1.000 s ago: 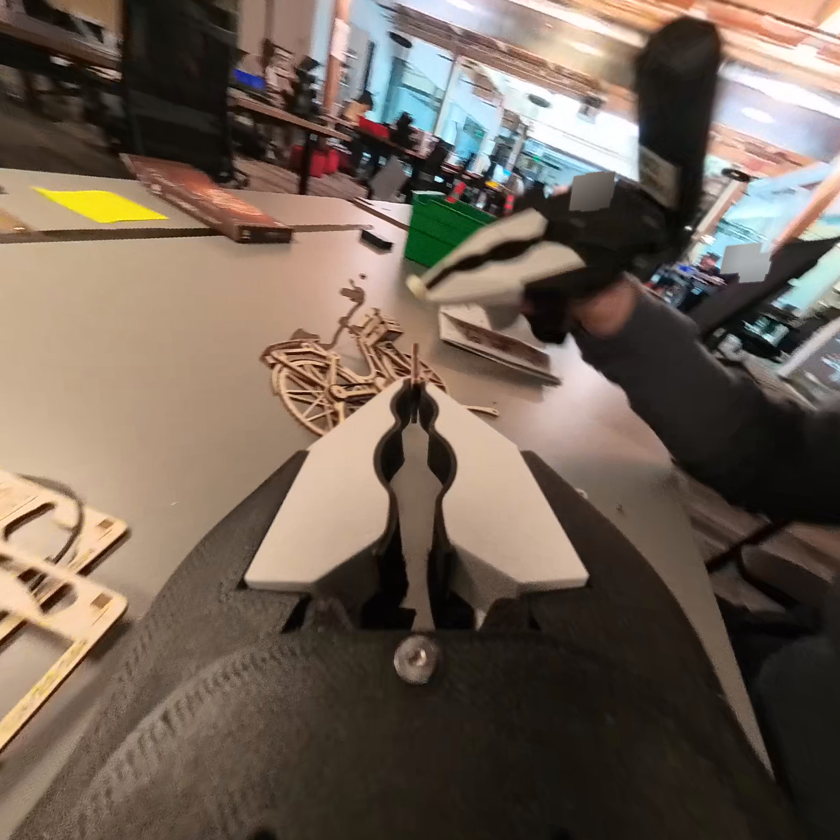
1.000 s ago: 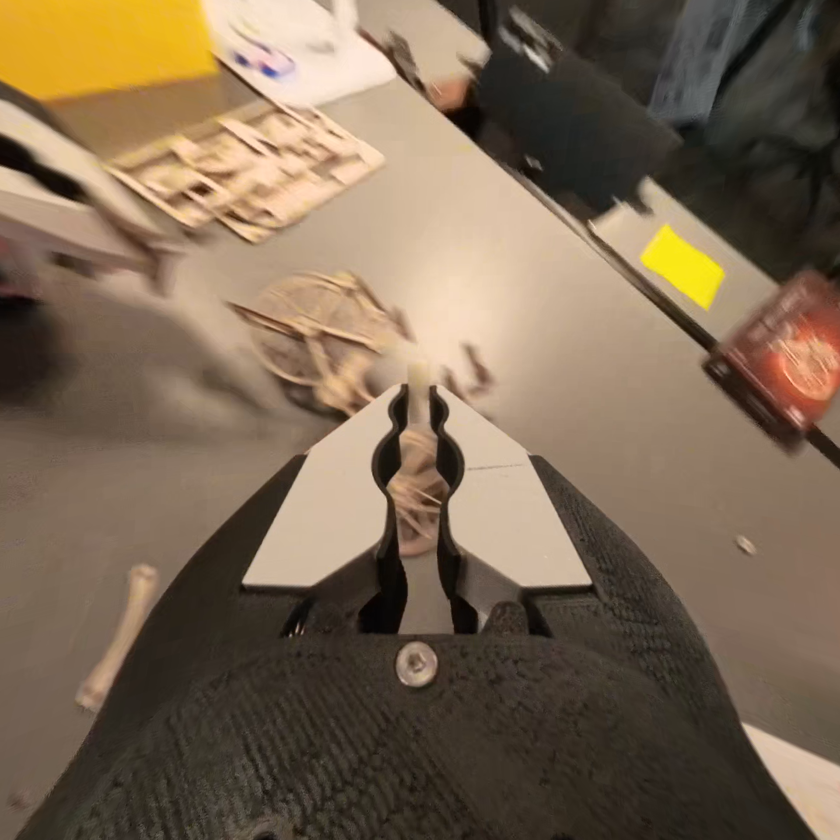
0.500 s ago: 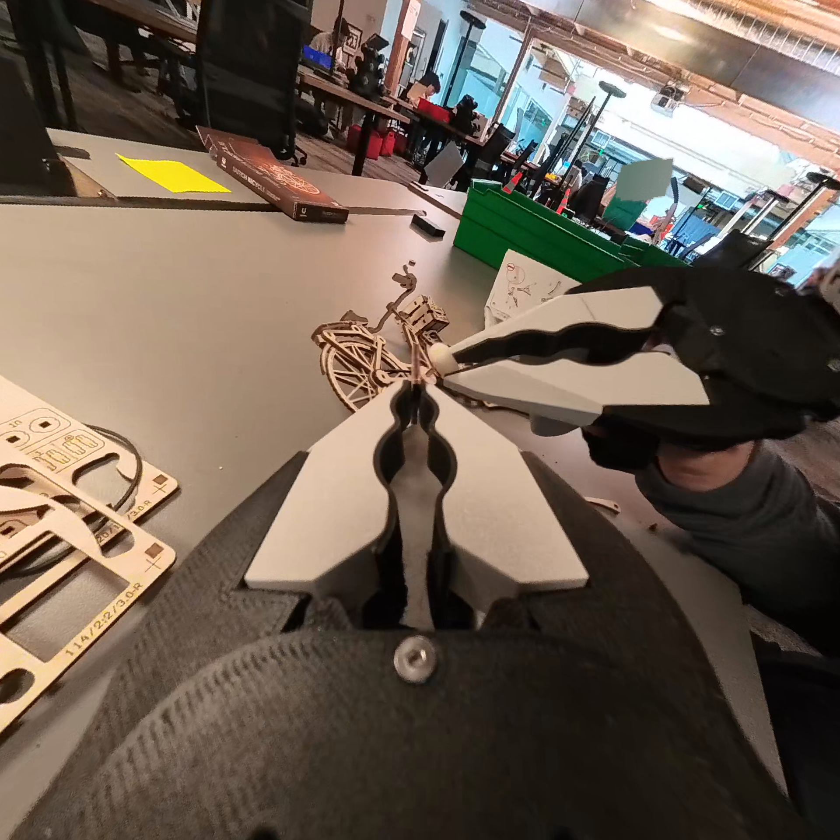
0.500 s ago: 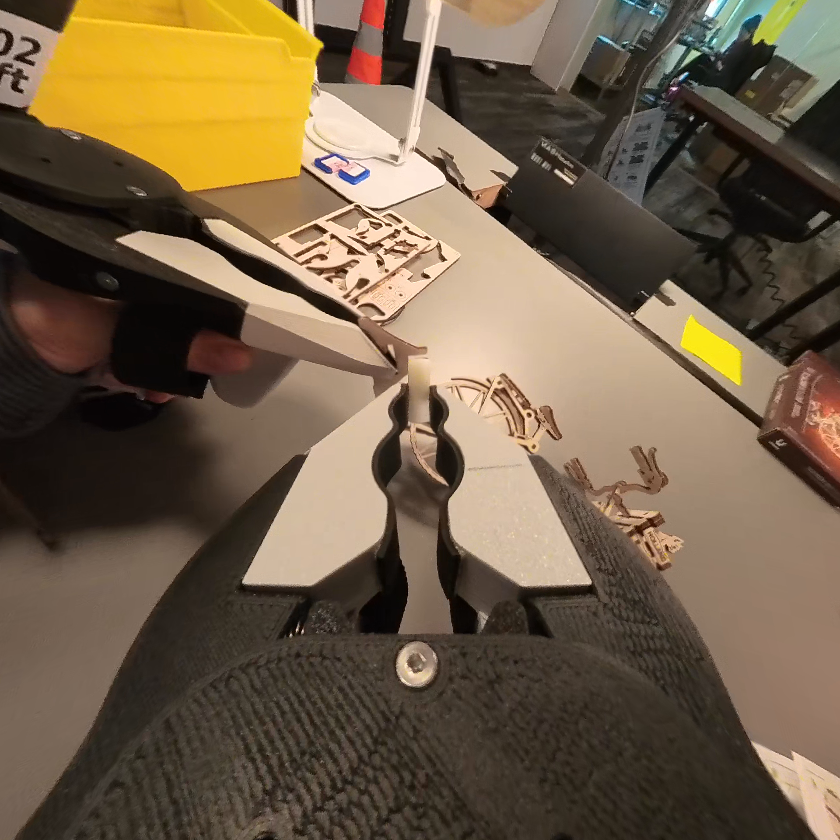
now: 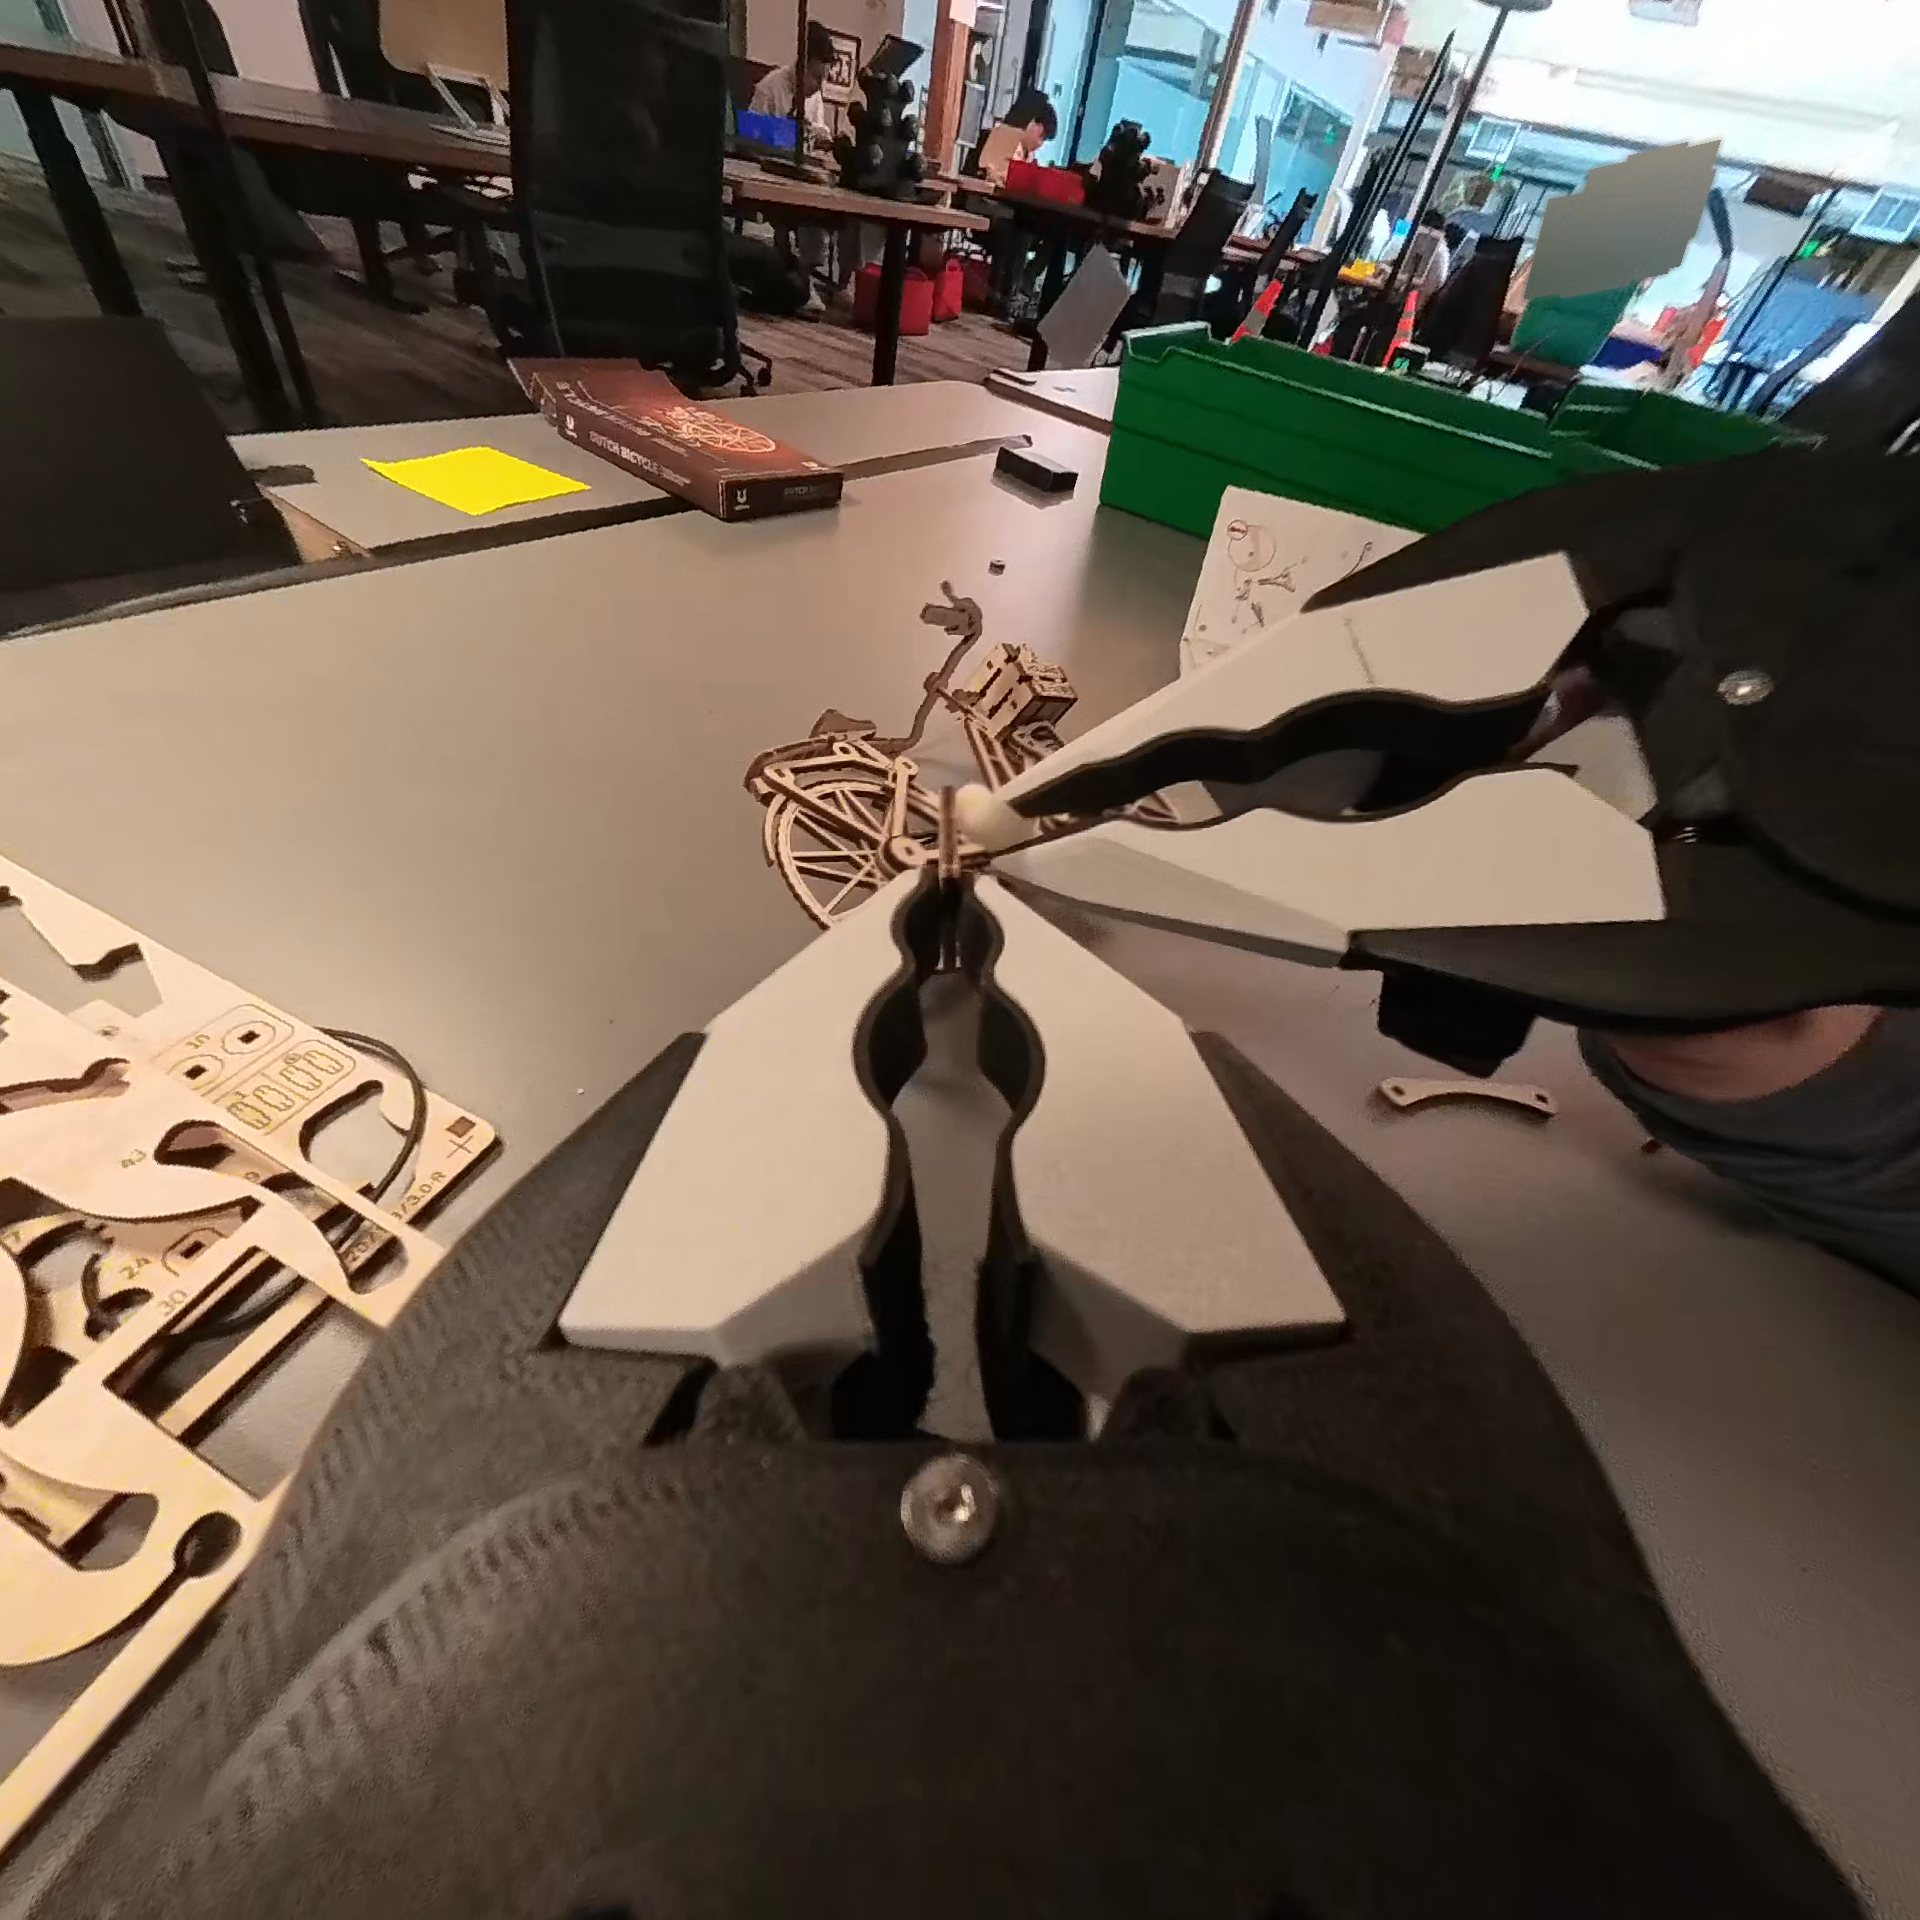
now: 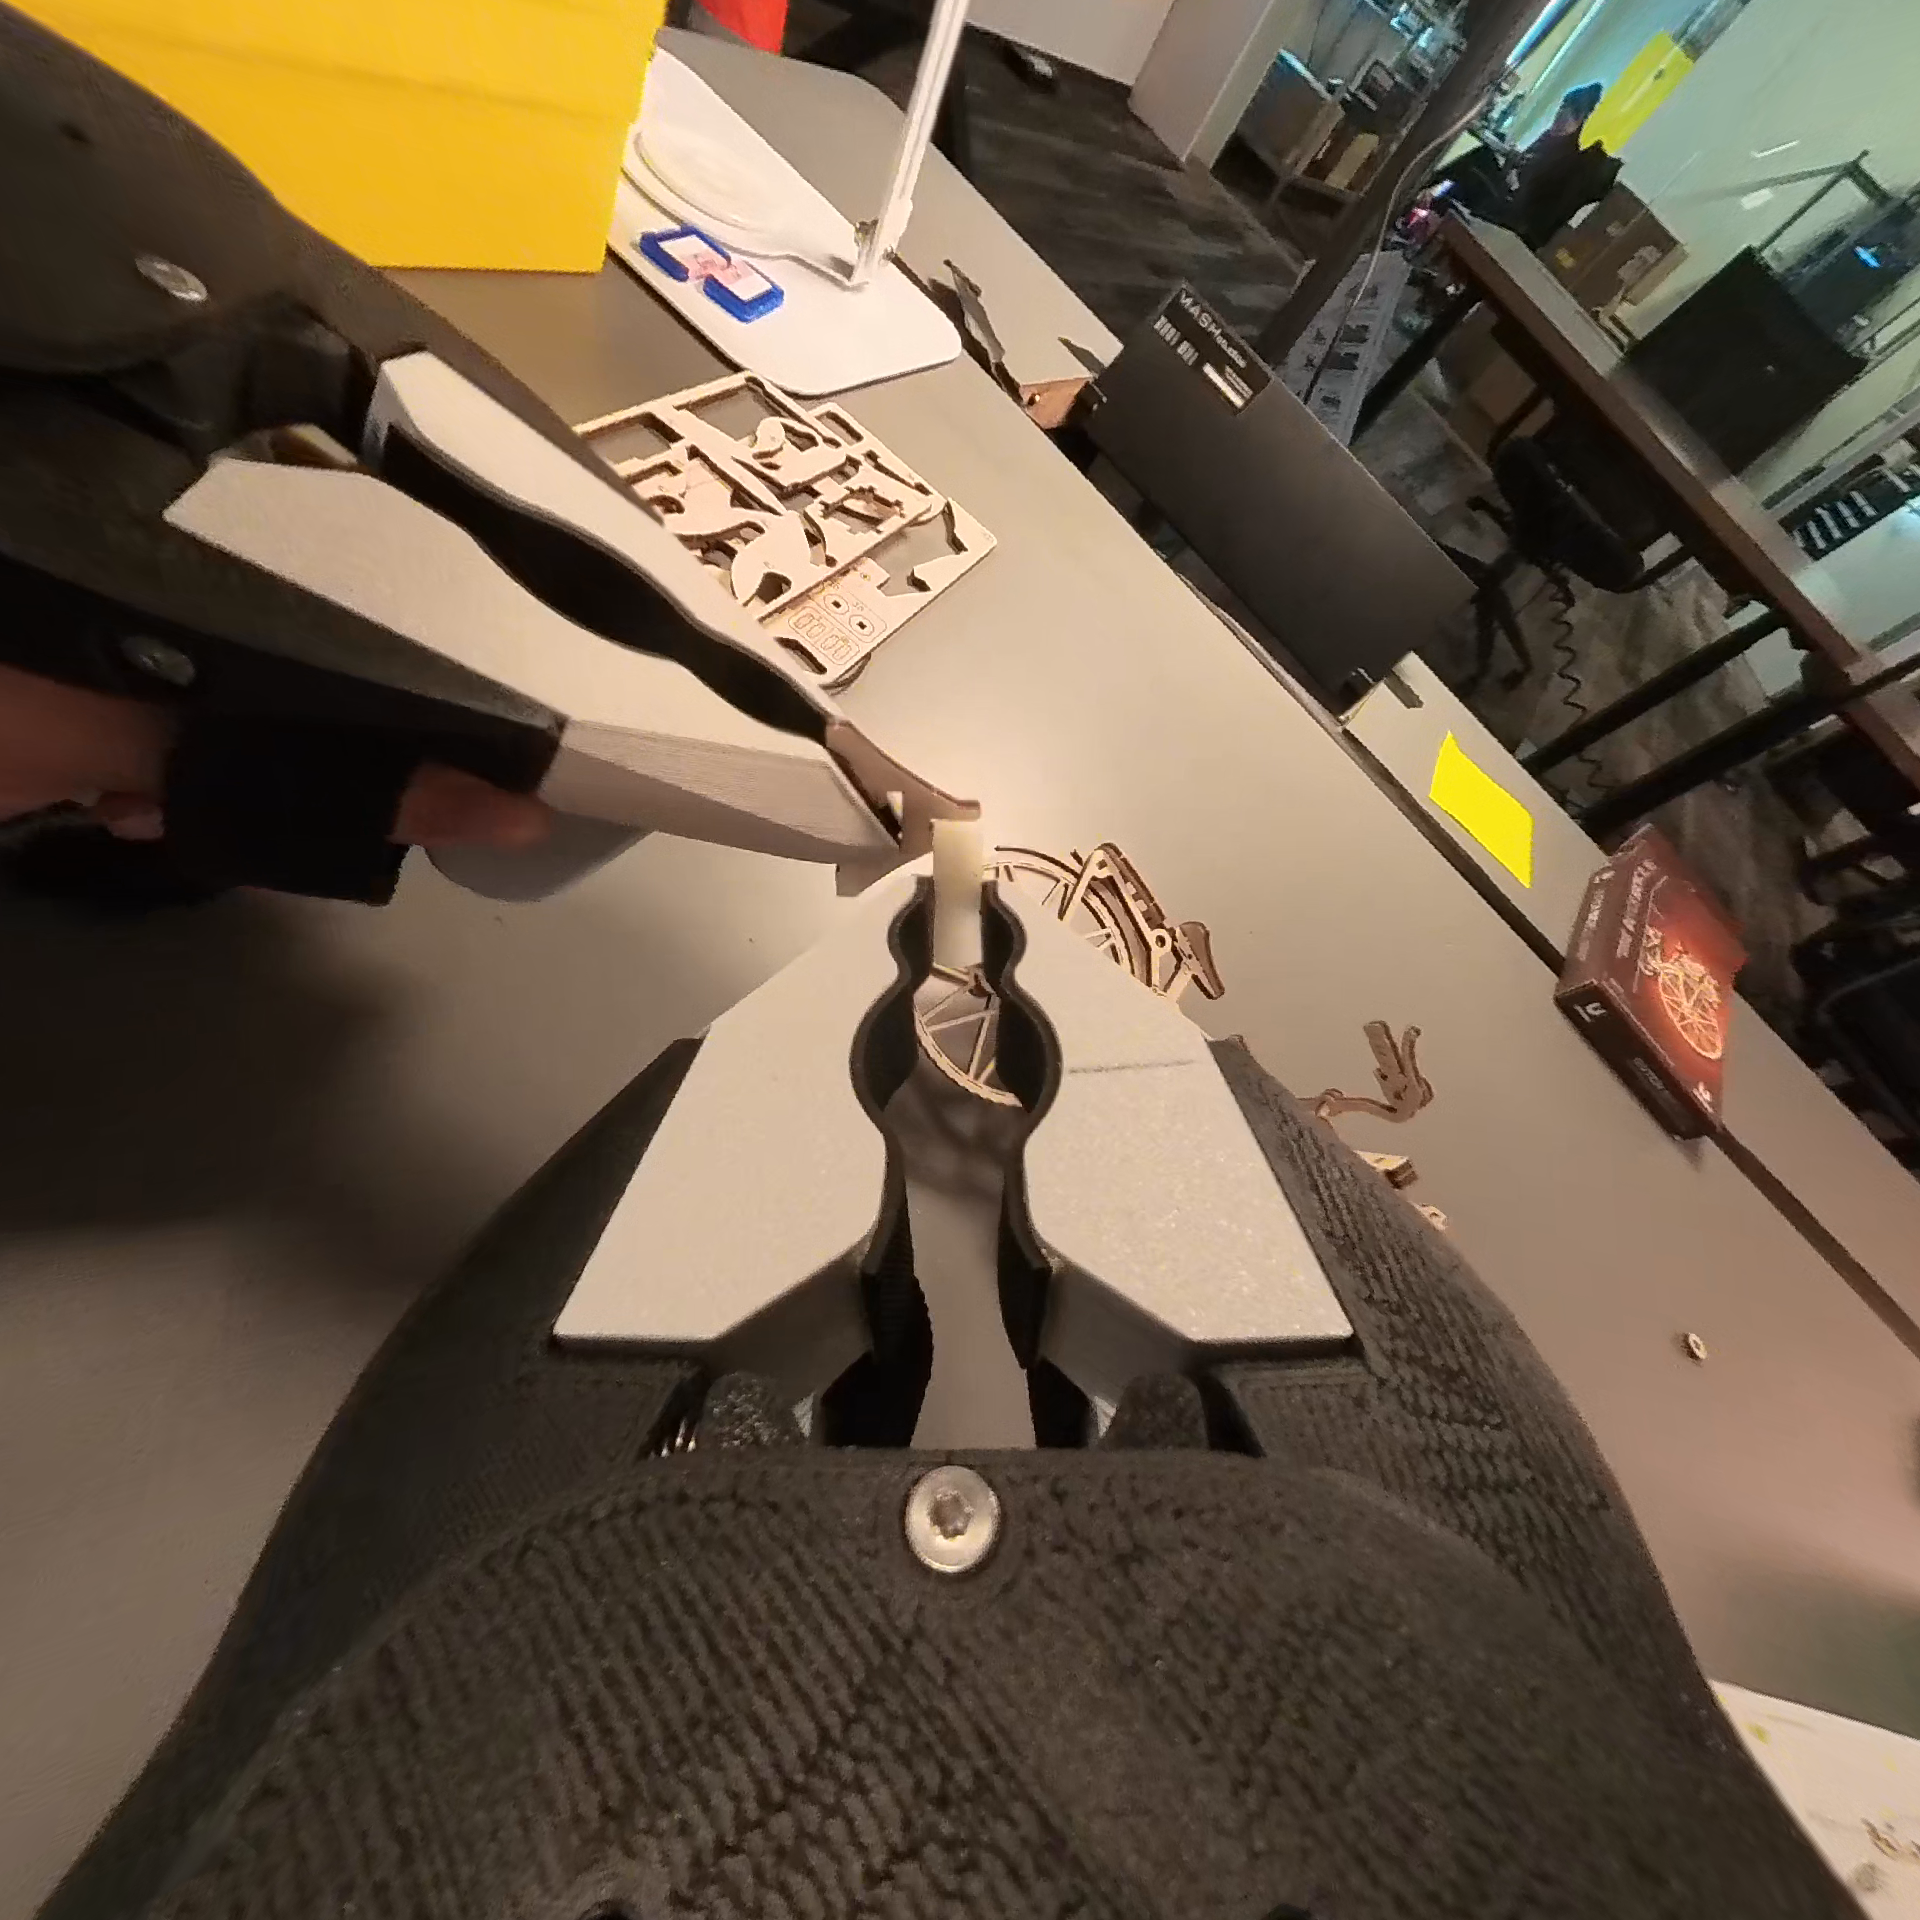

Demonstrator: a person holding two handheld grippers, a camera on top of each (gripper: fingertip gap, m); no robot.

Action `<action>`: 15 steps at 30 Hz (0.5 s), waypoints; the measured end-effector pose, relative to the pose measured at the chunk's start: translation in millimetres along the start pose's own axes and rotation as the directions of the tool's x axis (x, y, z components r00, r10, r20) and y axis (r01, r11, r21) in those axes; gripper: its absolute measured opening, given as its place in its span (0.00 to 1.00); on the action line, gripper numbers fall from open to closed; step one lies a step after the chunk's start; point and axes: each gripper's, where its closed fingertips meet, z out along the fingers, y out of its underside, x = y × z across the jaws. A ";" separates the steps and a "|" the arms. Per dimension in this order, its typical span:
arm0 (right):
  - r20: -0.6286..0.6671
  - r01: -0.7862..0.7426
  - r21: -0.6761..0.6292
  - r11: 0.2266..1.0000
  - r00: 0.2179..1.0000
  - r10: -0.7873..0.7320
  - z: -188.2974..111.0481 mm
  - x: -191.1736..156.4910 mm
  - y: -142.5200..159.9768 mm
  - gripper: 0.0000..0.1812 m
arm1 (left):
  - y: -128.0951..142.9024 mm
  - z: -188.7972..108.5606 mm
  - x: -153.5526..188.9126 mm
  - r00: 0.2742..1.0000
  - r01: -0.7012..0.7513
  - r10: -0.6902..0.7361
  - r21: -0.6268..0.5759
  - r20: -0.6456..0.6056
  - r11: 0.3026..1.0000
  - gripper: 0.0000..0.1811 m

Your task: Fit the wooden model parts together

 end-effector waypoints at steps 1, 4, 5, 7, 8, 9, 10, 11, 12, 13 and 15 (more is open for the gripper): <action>0.002 0.005 -0.001 1.000 1.000 -0.005 0.1 -1.1 0.0 0.04 | 0.4 0.1 -0.2 1.000 -0.011 0.011 -0.003 0.004 1.000 0.01; 0.014 0.004 -0.004 1.000 1.000 -0.004 0.7 -2.1 1.4 0.04 | 1.9 0.9 0.1 1.000 -0.029 0.029 -0.015 0.007 0.999 0.01; 0.017 -0.002 -0.005 1.000 1.000 0.002 0.9 -1.9 1.9 0.04 | 2.3 1.1 0.2 1.000 -0.031 0.031 -0.017 0.006 0.999 0.01; 0.011 -0.002 -0.009 1.000 1.000 0.002 1.0 -0.7 2.6 0.04 | 2.5 1.3 0.8 0.999 -0.034 0.034 -0.018 0.005 0.999 0.01; 0.005 0.001 -0.011 1.000 1.000 -0.001 1.1 -0.1 2.9 0.04 | 2.5 1.4 1.0 0.999 -0.036 0.036 -0.019 0.005 0.999 0.01; 0.001 0.002 -0.013 1.000 1.000 -0.002 1.1 0.2 3.1 0.04 | 2.6 1.5 1.1 0.999 -0.037 0.037 -0.019 0.005 0.999 0.01; -0.001 0.002 -0.014 1.000 1.000 -0.002 1.3 0.5 3.3 0.04 | 2.8 1.6 1.3 0.999 -0.037 0.037 -0.019 0.005 0.999 0.01; -0.003 -0.001 -0.015 1.000 1.000 0.001 1.4 0.9 3.5 0.04 | 2.9 1.6 1.5 0.999 -0.038 0.038 -0.020 0.004 0.999 0.01; -0.003 -0.003 -0.016 1.000 1.000 0.003 1.4 1.1 3.7 0.04 | 3.1 1.8 1.6 0.999 -0.039 0.039 -0.021 0.005 0.999 0.01; -0.002 -0.002 -0.016 1.000 1.000 0.002 1.4 0.9 3.7 0.04 | 3.3 1.8 1.7 0.999 -0.040 0.040 -0.022 0.006 0.999 0.01; -0.004 0.014 -0.018 1.000 1.000 -0.014 1.2 0.1 3.6 0.04 | 3.4 2.1 1.8 0.999 -0.042 0.042 -0.023 0.008 0.999 0.01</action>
